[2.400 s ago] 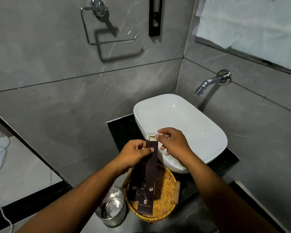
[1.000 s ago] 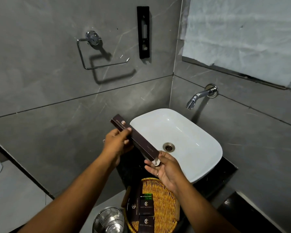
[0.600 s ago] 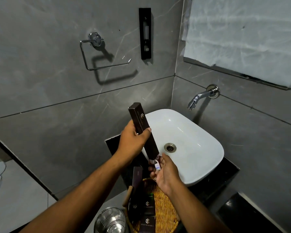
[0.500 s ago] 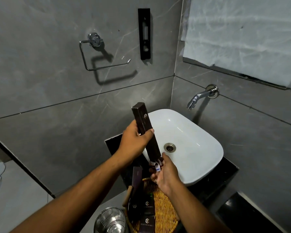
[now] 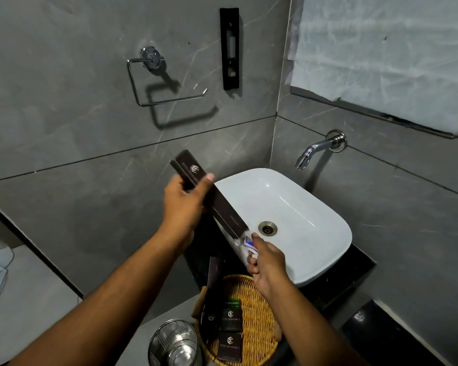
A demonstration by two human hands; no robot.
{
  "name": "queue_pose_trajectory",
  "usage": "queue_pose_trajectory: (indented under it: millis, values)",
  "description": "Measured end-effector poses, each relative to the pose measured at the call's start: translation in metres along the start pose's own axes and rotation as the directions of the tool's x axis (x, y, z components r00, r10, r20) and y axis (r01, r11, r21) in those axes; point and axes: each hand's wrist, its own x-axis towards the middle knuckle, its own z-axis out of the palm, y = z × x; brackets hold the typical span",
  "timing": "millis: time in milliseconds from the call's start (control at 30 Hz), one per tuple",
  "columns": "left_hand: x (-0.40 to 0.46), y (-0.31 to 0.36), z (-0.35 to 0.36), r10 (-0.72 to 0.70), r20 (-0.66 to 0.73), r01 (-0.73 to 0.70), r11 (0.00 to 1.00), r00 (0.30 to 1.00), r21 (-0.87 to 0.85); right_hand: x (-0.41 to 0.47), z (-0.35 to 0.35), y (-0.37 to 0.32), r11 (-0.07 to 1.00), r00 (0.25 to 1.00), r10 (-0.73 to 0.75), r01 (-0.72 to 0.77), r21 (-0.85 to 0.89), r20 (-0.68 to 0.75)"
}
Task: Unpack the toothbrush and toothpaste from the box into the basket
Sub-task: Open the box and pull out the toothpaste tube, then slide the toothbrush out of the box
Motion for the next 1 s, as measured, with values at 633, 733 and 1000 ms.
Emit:
queue_pose_trajectory:
  millis: [633, 733, 1000]
  values:
    - [0.003, -0.038, -0.035, -0.271, -0.082, 0.233, 0.919, 0.959, -0.32, -0.001, 0.036, -0.05, 0.943, 0.912, 0.023, 0.116, -0.311, 0.41]
    - [-0.002, -0.042, -0.037, -0.326, -0.039, 0.294, 0.893, 0.945, -0.341, 0.007, 0.036, -0.054, 0.978, 0.91, 0.024, 0.065, -0.2, 0.413]
    - [-0.008, -0.042, -0.065, -0.48, 0.299, 0.545, 0.816, 0.825, -0.192, 0.02, 0.031, -0.072, 0.971, 0.876, 0.023, 0.095, -0.22, 0.482]
